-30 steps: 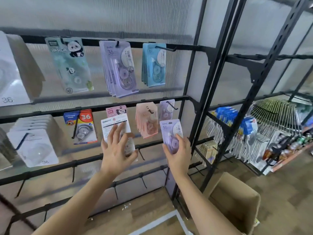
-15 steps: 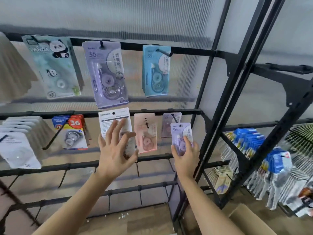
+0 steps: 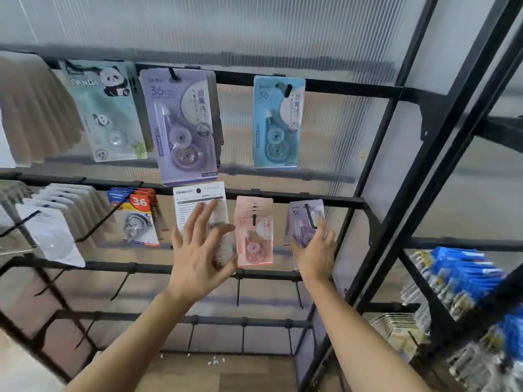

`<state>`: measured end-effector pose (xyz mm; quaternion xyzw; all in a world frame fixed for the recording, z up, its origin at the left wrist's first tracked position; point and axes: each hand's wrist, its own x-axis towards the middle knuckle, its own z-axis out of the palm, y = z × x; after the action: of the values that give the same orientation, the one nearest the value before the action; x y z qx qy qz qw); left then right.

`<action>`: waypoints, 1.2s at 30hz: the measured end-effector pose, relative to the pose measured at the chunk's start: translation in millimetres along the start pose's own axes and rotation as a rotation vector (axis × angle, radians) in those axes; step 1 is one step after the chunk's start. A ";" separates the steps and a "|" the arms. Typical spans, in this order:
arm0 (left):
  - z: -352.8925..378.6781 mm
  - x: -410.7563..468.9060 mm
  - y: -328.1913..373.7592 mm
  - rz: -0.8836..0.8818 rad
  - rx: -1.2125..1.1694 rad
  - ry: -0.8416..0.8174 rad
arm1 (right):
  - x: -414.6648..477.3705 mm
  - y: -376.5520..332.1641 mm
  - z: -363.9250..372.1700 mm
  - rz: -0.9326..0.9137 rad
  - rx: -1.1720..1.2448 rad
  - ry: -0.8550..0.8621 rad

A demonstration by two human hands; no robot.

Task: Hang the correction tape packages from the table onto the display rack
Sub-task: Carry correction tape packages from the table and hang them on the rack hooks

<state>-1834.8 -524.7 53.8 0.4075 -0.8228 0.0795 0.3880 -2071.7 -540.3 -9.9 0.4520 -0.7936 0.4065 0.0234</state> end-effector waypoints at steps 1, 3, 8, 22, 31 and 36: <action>-1.0 1.4 0.2 -0.004 0.006 -0.004 | 4.2 -1.3 3.5 0.016 0.010 -0.011; -2.1 2.9 0.6 -0.007 0.016 -0.018 | 12.9 -1.7 10.2 0.046 0.029 -0.039; -4.6 3.1 -2.9 0.009 0.021 -0.049 | 28.3 0.0 23.1 0.079 0.078 -0.100; -28.5 -13.6 14.8 -0.058 -0.458 0.043 | -51.5 -5.8 -15.8 -0.079 0.307 -0.170; -56.5 -16.1 52.3 -0.153 -0.851 -0.022 | -72.1 -97.3 -79.6 0.084 1.131 -0.977; -61.3 -21.2 58.5 -0.136 -0.916 -0.014 | -86.0 -116.1 -90.9 0.051 1.318 -1.225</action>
<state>-1834.6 -446.1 91.8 0.2480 -0.7471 -0.3204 0.5269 -1965.4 -449.9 88.5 0.4934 -0.2827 0.4676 -0.6768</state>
